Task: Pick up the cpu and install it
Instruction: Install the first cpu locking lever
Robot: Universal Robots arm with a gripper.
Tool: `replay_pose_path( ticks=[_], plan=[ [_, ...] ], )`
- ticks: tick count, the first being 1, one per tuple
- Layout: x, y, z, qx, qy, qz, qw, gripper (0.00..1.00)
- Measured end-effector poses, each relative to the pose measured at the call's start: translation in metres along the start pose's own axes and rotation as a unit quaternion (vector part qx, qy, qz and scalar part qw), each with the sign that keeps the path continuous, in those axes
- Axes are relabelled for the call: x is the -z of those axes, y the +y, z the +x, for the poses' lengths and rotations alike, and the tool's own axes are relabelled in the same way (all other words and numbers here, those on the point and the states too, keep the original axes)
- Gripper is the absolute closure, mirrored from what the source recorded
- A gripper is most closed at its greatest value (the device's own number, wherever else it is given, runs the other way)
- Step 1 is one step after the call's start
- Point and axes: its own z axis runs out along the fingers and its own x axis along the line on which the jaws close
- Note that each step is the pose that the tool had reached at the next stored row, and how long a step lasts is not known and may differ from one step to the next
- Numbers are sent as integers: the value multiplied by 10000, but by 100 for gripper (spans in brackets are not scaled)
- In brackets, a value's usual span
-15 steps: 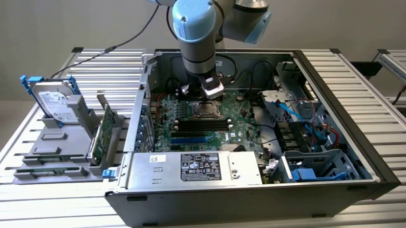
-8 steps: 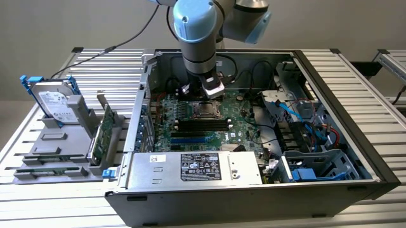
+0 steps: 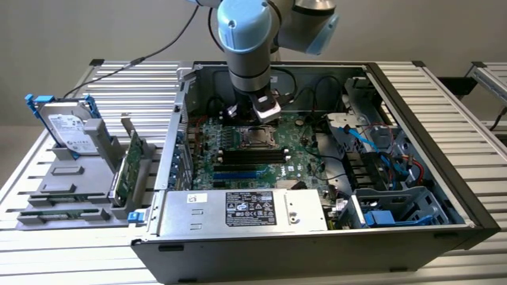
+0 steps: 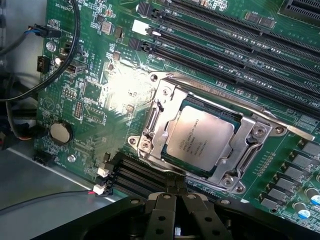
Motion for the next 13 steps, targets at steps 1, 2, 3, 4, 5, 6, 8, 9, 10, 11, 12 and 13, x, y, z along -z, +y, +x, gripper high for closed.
replay_pose_path(
  ticks=[1, 2, 3, 4, 5, 6, 8, 9, 10, 11, 12, 13],
  plan=[
    [-2, -3, 1, 0, -2, 2, 10000, 89],
    [-2, -5, 2, -1, -7, 3, 10000, 89],
    [-3, -7, 3, -3, -12, 5, 10000, 89],
    [1, -9, 3, -7, -19, 7, 10000, 89],
    [10, -12, 5, -10, -28, 10, 10000, 89],
    [23, -16, 9, -13, -35, 13, 10000, 89],
    [62, -26, 18, -19, -53, 19, 10000, 89],
    [83, -31, 23, -22, -61, 22, 10000, 89],
    [103, -37, 29, -24, -68, 25, 10000, 89],
    [125, -43, 34, -27, -76, 28, 10000, 89],
    [146, -49, 40, -30, -84, 30, 10000, 89],
    [172, -56, 45, -33, -91, 33, 9999, 89]
  ],
)
